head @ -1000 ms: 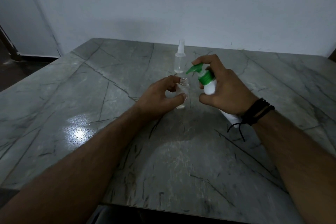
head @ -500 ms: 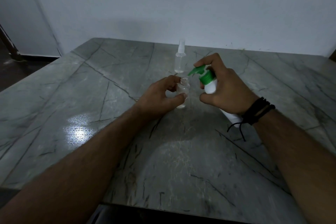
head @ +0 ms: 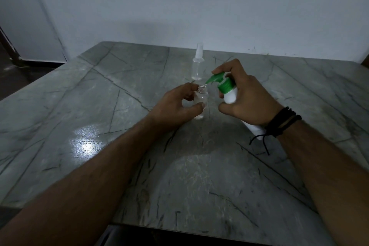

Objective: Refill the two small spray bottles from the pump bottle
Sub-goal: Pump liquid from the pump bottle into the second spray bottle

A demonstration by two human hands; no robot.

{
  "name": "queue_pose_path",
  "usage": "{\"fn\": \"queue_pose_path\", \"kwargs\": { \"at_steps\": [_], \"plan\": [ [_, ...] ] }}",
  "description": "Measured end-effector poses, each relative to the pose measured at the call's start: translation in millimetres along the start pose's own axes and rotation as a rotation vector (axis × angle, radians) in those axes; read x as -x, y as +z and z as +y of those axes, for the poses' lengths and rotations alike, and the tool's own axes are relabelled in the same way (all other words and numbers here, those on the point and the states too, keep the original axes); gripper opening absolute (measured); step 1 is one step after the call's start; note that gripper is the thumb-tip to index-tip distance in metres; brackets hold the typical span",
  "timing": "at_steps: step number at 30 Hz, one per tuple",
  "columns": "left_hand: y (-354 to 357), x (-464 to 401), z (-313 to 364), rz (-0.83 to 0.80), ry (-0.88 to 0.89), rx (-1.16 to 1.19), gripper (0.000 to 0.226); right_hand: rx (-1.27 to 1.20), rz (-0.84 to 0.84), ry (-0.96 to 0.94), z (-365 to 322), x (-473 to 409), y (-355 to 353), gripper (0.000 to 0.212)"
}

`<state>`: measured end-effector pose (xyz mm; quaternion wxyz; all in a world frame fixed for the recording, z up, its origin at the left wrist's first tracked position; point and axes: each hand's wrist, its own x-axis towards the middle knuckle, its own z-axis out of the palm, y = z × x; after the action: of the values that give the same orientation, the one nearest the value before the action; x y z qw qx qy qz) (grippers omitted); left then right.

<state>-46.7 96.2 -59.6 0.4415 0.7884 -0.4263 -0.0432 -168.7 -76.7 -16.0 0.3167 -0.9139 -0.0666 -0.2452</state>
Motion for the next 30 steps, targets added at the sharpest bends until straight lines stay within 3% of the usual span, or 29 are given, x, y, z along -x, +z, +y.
{"fn": "queue_pose_path", "kwargs": {
  "at_steps": [30],
  "plan": [
    [0.2, 0.5, -0.7, -0.001, -0.004, 0.002, 0.043, -0.004, 0.014, -0.018, -0.4, 1.5, -1.5, 0.072]
  ]
}}
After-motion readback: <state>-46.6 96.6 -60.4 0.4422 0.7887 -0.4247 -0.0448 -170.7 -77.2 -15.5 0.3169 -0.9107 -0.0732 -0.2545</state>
